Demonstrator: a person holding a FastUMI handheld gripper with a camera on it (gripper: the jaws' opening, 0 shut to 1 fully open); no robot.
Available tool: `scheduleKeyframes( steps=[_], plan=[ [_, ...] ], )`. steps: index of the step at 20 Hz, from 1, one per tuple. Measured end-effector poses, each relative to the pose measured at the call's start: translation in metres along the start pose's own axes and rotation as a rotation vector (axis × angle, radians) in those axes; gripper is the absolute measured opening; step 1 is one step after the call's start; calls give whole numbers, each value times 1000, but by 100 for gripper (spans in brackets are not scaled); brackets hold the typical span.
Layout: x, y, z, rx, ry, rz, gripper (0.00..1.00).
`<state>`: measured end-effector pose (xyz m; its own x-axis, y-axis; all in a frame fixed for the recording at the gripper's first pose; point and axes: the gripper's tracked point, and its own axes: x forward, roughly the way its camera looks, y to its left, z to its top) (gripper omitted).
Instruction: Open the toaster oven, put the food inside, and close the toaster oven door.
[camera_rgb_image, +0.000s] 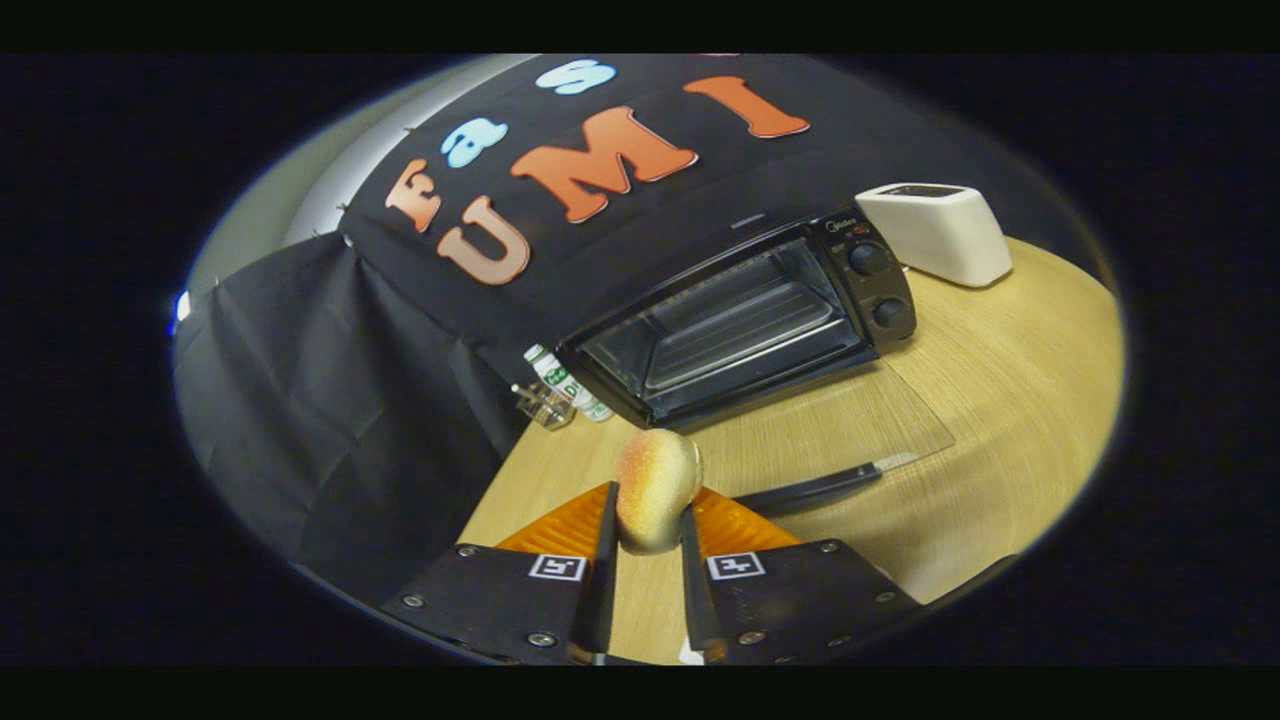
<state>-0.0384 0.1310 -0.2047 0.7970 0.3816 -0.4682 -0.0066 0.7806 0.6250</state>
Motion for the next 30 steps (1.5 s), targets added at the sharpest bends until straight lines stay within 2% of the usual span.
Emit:
scheduleKeyframes(
  steps=[3, 8, 12, 17, 24, 27, 28, 30],
  plan=[
    [22, -1, 26, 139, -41, 25, 26],
    [62, 1, 59, 322, -93, 82, 25],
    [97, -13, 80, 432, -117, 103, 25],
    [127, -35, 109, 521, -161, 86, 25],
    [155, -52, 123, 524, -218, 18, 25],
    [166, -60, 124, 487, -241, -49, 30],
    [169, -62, 126, 472, -246, -65, 37],
    [167, -62, 123, 440, -245, -87, 45]
  ],
)
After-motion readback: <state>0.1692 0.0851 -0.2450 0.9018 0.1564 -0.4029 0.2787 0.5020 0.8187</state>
